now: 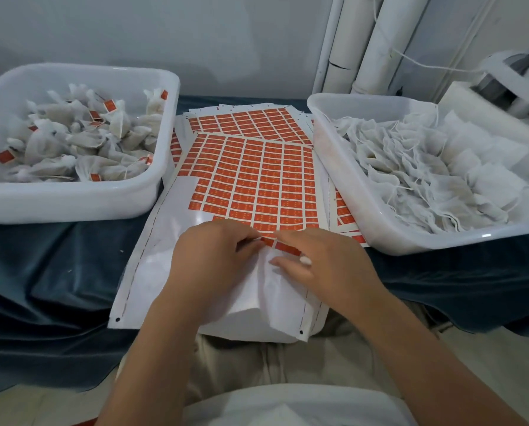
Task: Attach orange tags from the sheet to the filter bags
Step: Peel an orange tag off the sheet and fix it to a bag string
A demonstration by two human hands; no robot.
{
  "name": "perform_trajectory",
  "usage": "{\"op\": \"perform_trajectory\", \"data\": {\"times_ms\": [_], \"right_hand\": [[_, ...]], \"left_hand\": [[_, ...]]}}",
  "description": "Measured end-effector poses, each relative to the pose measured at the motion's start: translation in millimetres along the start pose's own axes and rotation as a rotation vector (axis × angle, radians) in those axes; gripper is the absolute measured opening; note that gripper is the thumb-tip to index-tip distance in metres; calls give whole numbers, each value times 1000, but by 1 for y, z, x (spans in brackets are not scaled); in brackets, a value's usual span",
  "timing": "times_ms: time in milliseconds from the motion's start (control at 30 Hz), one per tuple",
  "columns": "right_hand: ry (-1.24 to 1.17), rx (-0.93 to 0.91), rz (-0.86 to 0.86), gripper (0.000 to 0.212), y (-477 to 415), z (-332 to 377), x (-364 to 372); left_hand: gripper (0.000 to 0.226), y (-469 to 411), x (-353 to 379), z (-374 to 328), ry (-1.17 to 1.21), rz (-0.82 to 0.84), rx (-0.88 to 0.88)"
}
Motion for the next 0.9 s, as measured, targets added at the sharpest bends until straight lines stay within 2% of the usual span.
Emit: {"op": "perform_trajectory", "data": {"times_ms": [67,167,300,400,433,500,600,700,800,900], "right_hand": [[33,-43,-68,31,0,8,-6],[59,-37,-105,18,-3,1,-13],[-55,44,-82,23,-8,-19,-23],[-132,85,-228,18,-4,-21,-37],[-117,79,-292,15,-2,-19,-42],[-35,9,-360,13,3,-8,-45],[-14,-50,-357,27,5,8,-43],[-262,141,-288,39,4,2,-42],[-487,305,-191,23,1,-13,-35],[-546,372,-151,16,0,-23,-34]], "left_hand": [[19,-7,5,-1,-45,60,-18],[22,-10,8,-2,11,159,-14],[29,-6,-4,-5,13,77,44],[11,-3,-8,-5,180,39,-30],[4,-1,-8,-6,238,25,-52],[10,2,-9,-11,310,-6,-59],[12,3,-11,-19,373,14,-45],[10,5,-13,-29,301,24,35],[11,9,-23,-44,167,-81,190],[14,13,-25,-60,74,-129,300]]}}
Point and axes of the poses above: each hand's wrist, its own y-axis away from the middle knuckle, its own x-axis out of the palm, z = x × y, the point moved 8 cm from there along -y, towards the middle knuckle
